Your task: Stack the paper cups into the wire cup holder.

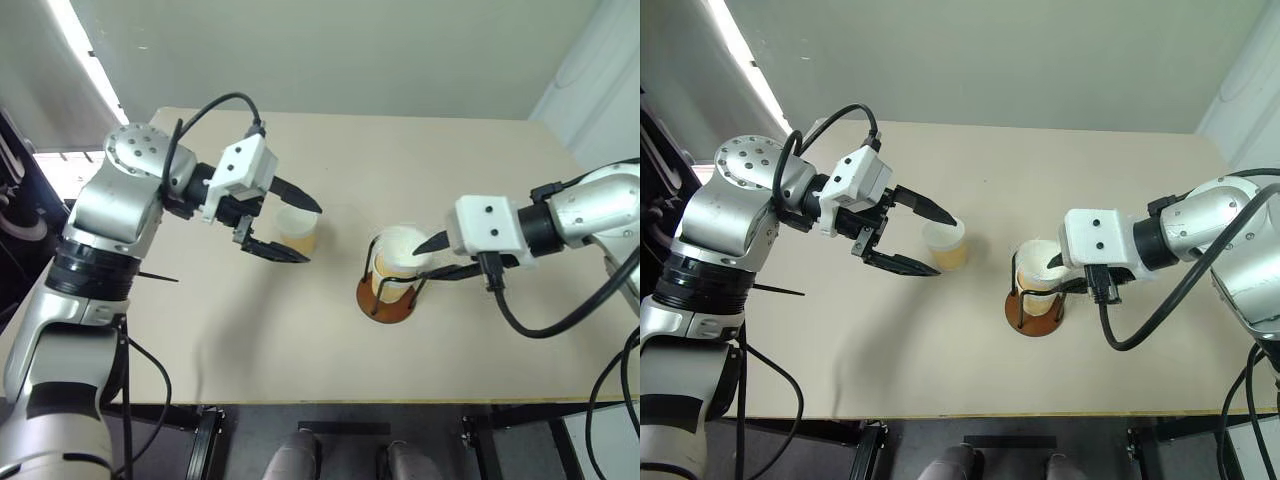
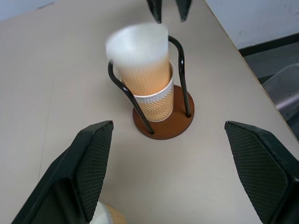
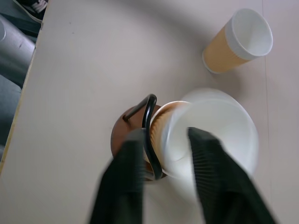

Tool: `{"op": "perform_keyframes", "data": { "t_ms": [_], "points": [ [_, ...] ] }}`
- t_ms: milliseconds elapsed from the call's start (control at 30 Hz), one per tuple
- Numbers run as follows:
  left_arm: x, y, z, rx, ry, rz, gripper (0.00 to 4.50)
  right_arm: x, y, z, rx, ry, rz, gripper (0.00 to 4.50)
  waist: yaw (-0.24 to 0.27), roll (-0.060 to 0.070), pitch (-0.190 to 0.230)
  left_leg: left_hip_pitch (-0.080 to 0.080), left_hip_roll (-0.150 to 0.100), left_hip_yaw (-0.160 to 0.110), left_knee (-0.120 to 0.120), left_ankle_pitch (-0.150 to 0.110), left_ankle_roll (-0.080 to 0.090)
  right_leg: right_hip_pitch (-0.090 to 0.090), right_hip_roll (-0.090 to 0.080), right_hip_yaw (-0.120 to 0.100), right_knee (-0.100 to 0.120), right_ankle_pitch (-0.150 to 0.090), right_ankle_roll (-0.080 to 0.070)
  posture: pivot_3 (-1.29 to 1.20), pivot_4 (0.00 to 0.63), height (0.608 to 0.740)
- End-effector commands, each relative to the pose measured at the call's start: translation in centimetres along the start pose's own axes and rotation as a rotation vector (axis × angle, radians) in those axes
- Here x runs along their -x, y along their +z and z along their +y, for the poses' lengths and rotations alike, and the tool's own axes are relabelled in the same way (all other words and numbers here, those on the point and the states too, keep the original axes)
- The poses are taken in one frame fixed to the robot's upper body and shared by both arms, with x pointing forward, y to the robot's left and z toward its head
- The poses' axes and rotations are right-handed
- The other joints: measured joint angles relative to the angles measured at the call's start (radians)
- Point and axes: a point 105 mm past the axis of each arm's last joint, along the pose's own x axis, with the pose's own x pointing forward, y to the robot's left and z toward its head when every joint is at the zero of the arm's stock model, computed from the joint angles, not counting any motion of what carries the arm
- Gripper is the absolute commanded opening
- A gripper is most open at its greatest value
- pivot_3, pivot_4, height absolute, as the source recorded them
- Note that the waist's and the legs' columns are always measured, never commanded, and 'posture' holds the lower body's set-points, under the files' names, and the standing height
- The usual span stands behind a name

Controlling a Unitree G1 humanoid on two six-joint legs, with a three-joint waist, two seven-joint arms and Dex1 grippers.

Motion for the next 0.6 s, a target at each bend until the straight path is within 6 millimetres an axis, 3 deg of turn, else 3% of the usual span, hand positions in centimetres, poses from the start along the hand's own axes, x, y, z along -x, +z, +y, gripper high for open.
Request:
{"op": "perform_keyframes", "data": {
  "t_ms": [33, 167, 367, 600],
  "points": [
    [0.6, 0.9, 0.0, -0.040, 0.012, -0.012, 4.11, 0.5, 1.0, -0.3, 0.032, -0.036, -0.021, 2.59, 0.000, 0.000, 0.000, 0.000, 0.000, 0.000, 0.000, 0.000, 0.000, 0.000, 0.000, 0.000, 0.000, 0.000, 0.000, 0.00, 0.150, 0.740],
    [0.7, 0.9, 0.2, -0.040, 0.022, -0.011, 4.11, 0.9, 1.7, -0.9, 0.017, -0.074, -0.064, 3.80, 0.000, 0.000, 0.000, 0.000, 0.000, 0.000, 0.000, 0.000, 0.000, 0.000, 0.000, 0.000, 0.000, 0.000, 0.000, 0.00, 0.150, 0.740],
    [1.6, -0.3, 2.0, -0.144, 0.141, 0.114, 4.11, 2.7, 3.6, -2.1, -0.077, -0.162, -0.196, 3.80, -0.001, 0.000, 0.000, 0.000, 0.000, 0.000, 0.000, 0.000, 0.000, 0.000, 0.000, 0.000, 0.000, 0.000, 0.000, 0.00, 0.150, 0.740],
    [1.2, -2.0, 3.6, -0.330, 0.220, 0.295, 4.11, 4.1, 4.8, -1.1, -0.186, -0.139, -0.290, 3.80, 0.001, 0.000, 0.000, -0.001, 0.000, 0.000, -0.001, 0.000, 0.000, 0.000, 0.000, 0.000, -0.001, 0.000, -0.001, 0.00, 0.150, 0.740]
  ]
}}
